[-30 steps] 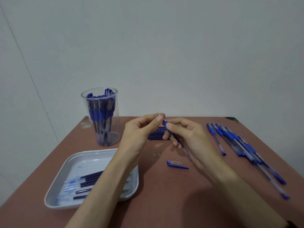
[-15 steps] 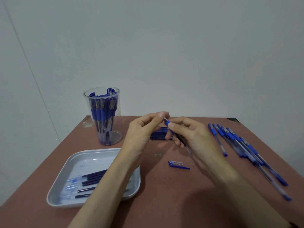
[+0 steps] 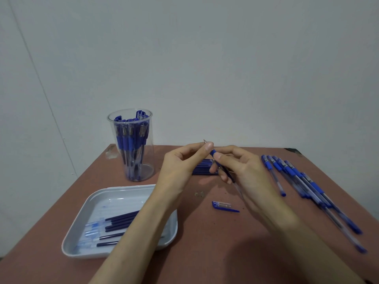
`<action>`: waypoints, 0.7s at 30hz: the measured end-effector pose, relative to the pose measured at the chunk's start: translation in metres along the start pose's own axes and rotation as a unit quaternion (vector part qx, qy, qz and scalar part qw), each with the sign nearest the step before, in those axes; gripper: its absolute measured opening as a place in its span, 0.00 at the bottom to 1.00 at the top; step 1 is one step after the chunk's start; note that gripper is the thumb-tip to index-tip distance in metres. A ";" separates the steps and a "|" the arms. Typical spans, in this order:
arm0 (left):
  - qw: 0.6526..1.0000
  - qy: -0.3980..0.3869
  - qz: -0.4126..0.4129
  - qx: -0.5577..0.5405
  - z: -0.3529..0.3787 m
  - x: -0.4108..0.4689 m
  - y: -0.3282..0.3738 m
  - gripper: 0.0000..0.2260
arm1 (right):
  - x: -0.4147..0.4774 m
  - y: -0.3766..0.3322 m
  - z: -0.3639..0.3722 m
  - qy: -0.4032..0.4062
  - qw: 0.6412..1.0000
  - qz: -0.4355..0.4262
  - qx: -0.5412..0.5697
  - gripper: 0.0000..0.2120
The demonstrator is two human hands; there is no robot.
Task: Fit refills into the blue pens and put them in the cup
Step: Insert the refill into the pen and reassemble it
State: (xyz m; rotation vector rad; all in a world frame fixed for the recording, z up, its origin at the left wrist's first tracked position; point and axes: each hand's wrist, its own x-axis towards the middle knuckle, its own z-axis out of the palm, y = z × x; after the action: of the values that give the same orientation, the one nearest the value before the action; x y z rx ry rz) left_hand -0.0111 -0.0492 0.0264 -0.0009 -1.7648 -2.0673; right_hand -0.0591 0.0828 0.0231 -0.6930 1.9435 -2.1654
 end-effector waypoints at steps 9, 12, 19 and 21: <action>1.000 -0.025 -0.005 -0.005 -0.003 0.002 0.003 0.08 | -0.001 -0.008 -0.001 -0.104 0.984 0.095 0.104 0.08; 0.999 -0.034 -0.010 -0.021 -0.003 0.001 0.004 0.06 | -0.001 -0.008 -0.002 -0.121 0.977 0.118 0.133 0.08; 0.941 -0.014 0.065 0.332 -0.001 0.005 -0.015 0.11 | 0.014 0.005 -0.015 0.066 0.991 0.114 0.006 0.05; 0.890 -0.118 0.067 0.436 0.003 -0.001 -0.017 0.12 | 0.018 0.012 -0.024 0.116 0.988 0.104 -0.015 0.05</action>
State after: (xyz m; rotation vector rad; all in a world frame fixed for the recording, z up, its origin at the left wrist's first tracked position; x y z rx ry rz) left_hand -0.0169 -0.0442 0.0106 -0.1109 -2.6075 -1.0580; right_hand -0.0872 0.0950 0.0146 -0.2343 2.0567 -2.1724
